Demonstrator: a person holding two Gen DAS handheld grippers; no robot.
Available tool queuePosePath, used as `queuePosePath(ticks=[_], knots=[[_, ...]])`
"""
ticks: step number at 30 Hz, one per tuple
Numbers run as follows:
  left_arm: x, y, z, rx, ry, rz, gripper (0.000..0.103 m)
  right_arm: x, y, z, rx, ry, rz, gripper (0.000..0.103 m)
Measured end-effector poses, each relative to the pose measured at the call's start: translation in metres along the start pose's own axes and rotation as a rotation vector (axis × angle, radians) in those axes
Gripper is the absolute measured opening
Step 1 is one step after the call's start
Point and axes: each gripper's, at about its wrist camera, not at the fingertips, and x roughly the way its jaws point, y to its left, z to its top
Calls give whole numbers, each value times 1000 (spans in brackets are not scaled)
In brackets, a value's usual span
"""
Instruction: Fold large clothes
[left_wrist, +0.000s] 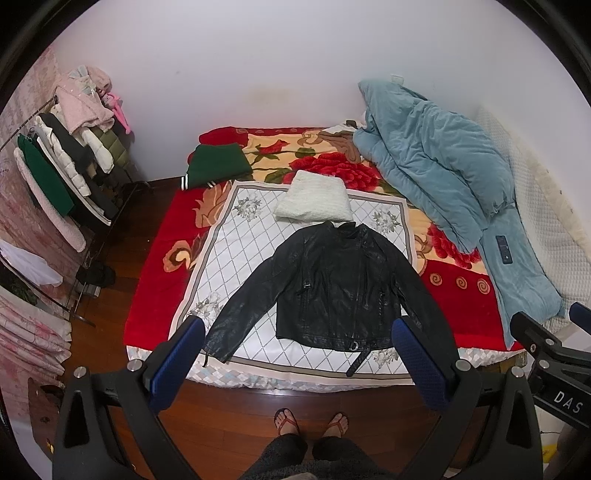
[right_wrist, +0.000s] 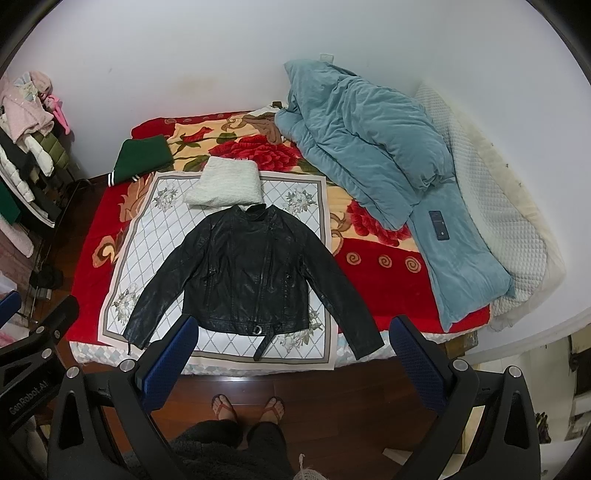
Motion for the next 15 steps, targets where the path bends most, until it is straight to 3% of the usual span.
queuePosePath(ticks=[15], knots=[[0,6,0,5,-1,-4,103,0,-1,0,-1,2,0,103]])
